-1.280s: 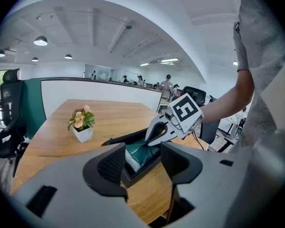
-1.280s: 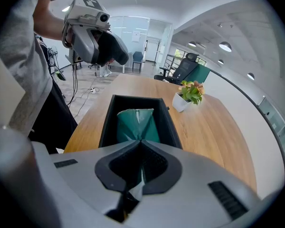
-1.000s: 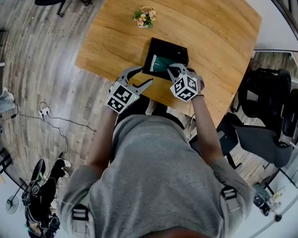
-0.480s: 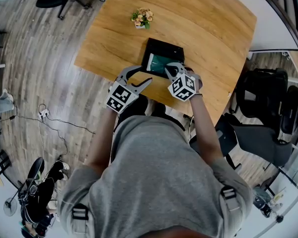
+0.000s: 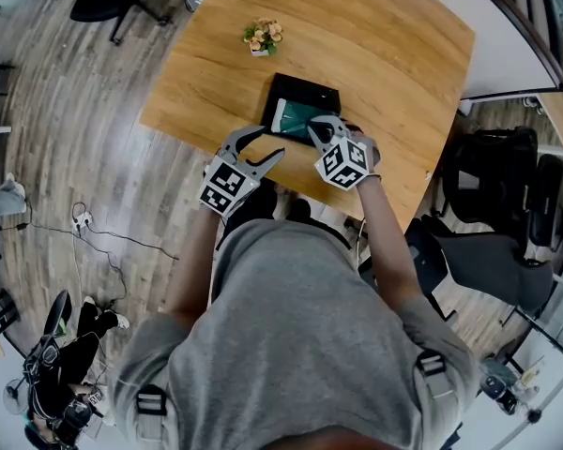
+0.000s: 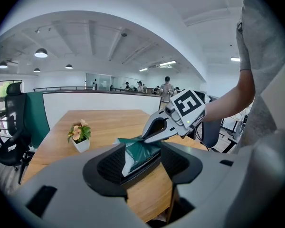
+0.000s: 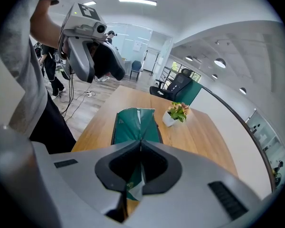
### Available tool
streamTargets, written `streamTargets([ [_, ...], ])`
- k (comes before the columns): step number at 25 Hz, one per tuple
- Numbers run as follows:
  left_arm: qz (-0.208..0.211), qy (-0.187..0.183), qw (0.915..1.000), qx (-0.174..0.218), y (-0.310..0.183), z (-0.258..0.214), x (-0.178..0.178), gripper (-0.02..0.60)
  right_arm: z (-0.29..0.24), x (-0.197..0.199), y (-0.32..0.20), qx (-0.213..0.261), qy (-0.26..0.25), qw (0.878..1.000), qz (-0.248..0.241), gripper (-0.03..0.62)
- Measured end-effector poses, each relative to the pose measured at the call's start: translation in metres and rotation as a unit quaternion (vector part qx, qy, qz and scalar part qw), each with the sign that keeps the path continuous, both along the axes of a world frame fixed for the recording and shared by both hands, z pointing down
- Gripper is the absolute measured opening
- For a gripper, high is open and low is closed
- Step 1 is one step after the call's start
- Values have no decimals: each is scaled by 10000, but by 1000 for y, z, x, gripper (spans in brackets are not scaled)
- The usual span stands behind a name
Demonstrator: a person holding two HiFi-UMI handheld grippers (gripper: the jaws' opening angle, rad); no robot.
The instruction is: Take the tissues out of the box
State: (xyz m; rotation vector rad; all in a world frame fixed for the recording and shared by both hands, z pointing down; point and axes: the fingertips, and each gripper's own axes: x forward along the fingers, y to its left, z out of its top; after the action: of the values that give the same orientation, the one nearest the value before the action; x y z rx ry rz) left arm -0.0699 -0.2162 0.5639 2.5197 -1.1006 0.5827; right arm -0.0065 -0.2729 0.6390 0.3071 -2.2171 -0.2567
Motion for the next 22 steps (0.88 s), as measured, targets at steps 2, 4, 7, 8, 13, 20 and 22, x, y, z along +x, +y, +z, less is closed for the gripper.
streamTargets([
  [2,-31,-37,10000,-35,6,-1,1,246,-5,1,3,50,-61,10000,-17,9],
  [4,-63,-51,10000,20,10,-2,3,247,-10,3,5,101,-114,9999,-21,9],
  [7,-91,-42,9999,54,17,-5,9,245,-16,7,10,145,-183,9997,-12,9],
  [8,-99,-44,9999,57,20,-5,11,245,-18,8,11,165,-203,9997,-14,9],
  [13,-150,-84,9998,105,35,-11,18,245,-30,14,20,291,-287,9992,-37,9],
  [20,-225,-80,9993,277,50,-24,31,245,-46,27,34,405,-421,9983,-38,8],
  [22,-206,-70,9994,277,55,-29,37,245,-47,32,38,454,-400,9982,-54,8],
])
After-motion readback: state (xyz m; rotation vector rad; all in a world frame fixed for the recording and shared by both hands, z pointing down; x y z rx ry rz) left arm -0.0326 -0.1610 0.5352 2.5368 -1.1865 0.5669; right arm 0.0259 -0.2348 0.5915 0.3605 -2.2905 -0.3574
